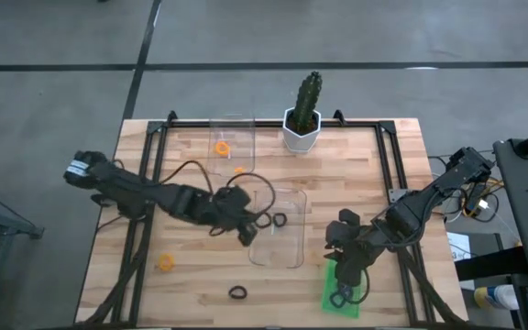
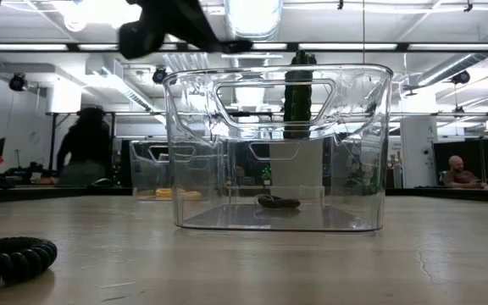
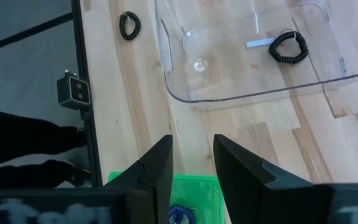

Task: Sort spring keychains
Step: Put the top black spring keychain into the bottom transparent bin, then put the black spring keychain into the bottom transparent bin

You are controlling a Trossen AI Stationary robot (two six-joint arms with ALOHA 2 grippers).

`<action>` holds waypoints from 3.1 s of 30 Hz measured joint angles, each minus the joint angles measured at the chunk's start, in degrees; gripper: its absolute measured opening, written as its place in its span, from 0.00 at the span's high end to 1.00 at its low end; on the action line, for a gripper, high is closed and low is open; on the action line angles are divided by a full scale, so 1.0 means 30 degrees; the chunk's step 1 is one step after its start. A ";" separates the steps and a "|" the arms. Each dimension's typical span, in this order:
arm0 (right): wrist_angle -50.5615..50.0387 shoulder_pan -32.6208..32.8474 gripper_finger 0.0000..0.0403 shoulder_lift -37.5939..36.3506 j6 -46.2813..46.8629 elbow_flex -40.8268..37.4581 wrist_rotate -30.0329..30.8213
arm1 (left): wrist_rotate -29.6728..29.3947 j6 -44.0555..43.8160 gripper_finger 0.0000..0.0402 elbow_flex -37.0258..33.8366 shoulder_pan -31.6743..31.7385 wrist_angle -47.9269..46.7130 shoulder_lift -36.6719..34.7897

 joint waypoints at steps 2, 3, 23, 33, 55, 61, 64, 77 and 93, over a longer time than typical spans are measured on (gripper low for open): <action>0.0000 0.0000 0.73 0.0000 0.0033 0.0000 0.0011 | 0.0820 0.0293 0.97 0.0257 0.0643 0.0496 0.0529; 0.0000 0.0000 0.72 0.0000 0.0057 0.0000 0.0014 | 0.1387 0.0333 0.95 0.0427 0.0919 0.0530 0.0799; -0.0066 0.0007 0.75 0.0000 -0.0173 0.0000 -0.0015 | 0.3860 -0.2272 0.63 0.2391 -0.3555 -0.2865 0.0982; -0.0066 0.0019 0.75 0.0000 -0.0618 0.0000 -0.0151 | 0.2980 -0.5428 0.63 0.0574 -0.6291 -0.3026 0.1735; -0.0073 0.0211 0.76 0.0000 -0.0594 0.0000 -0.0168 | 0.4974 -0.4526 0.63 -0.0931 -0.6651 0.1968 0.7186; -0.0063 0.0211 0.78 0.0000 -0.0518 0.0000 -0.0168 | 0.5292 -0.3917 0.64 -0.0931 -0.6676 0.2030 0.7796; -0.0061 0.0211 0.79 0.0000 -0.0523 0.0000 -0.0165 | 0.5376 -0.3129 0.65 -0.0910 -0.6669 0.2008 0.7979; -0.0036 0.0211 0.80 0.0000 -0.0489 0.0000 -0.0098 | 0.4820 -0.1400 0.97 -0.0895 -0.6390 0.0358 0.8071; 0.0095 0.0204 0.79 0.0007 -0.0468 0.0000 0.0022 | 0.4114 -0.1920 1.00 0.3185 -0.6616 -0.7741 0.3872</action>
